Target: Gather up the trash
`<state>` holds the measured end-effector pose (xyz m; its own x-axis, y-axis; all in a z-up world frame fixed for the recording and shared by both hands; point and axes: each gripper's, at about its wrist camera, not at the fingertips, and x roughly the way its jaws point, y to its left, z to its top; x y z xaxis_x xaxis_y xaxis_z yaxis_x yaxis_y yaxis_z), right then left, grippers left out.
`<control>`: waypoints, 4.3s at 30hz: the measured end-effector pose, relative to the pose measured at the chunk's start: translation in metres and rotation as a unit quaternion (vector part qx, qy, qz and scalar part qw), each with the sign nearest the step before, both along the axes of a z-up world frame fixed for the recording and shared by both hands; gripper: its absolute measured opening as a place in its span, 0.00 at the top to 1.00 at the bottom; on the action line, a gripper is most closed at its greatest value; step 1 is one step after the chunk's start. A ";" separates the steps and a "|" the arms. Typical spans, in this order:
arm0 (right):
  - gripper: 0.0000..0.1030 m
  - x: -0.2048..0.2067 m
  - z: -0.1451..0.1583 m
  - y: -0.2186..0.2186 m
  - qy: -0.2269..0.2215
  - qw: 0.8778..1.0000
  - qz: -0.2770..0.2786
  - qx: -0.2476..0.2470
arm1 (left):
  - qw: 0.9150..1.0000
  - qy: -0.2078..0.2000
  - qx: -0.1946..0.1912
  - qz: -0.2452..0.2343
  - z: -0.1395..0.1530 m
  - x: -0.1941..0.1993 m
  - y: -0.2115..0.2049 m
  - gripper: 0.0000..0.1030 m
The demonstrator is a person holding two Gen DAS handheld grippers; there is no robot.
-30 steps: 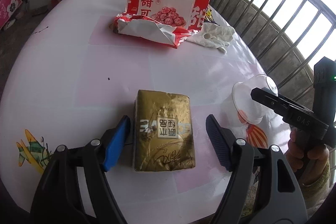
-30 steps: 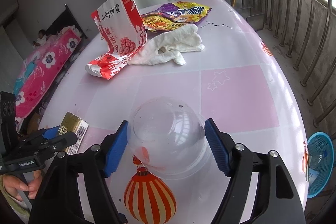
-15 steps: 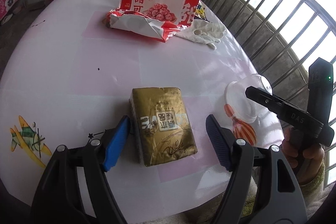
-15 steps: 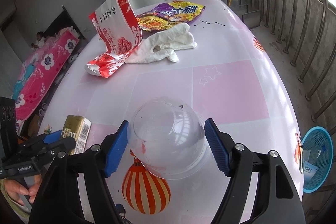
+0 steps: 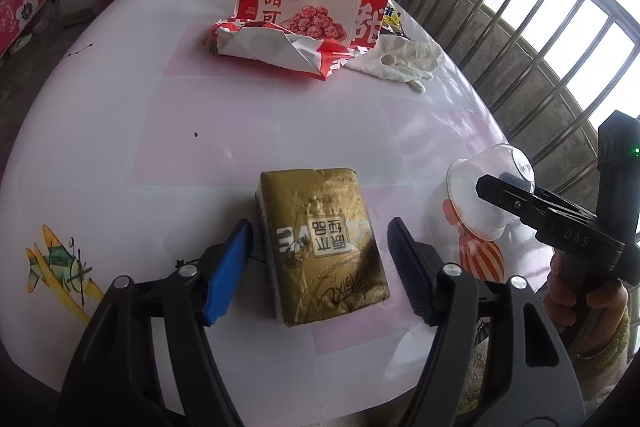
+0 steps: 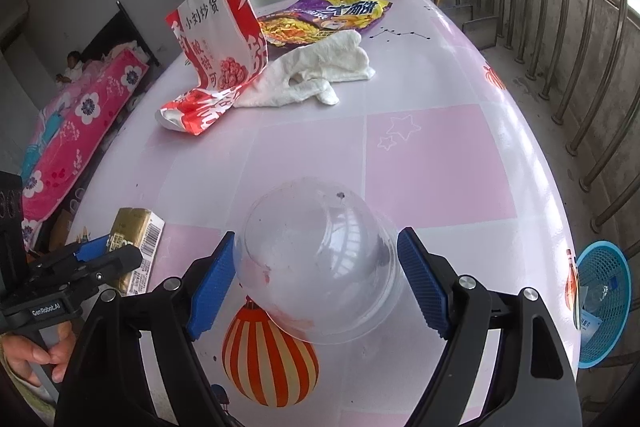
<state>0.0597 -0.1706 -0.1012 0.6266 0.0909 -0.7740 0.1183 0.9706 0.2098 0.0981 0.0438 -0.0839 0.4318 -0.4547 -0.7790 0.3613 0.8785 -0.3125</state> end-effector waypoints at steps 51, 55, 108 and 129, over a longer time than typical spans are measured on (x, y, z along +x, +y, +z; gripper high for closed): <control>0.33 -0.104 0.065 -0.124 -0.145 0.974 -0.159 0.074 | 0.985 -0.112 -0.045 -0.124 0.102 -0.034 -0.098 0.49; 0.33 -0.152 0.065 -0.180 -0.159 0.949 -0.266 0.062 | 0.974 -0.100 -0.067 -0.192 0.109 -0.031 -0.157 0.49; 0.26 -0.172 -0.003 -0.321 -0.121 0.906 -0.368 0.170 | 0.958 -0.071 -0.086 -0.265 0.097 -0.035 -0.300 0.33; 0.30 0.034 0.066 -0.090 -0.082 0.982 -0.046 0.162 | 0.983 -0.136 -0.103 0.066 0.095 0.066 0.026 0.36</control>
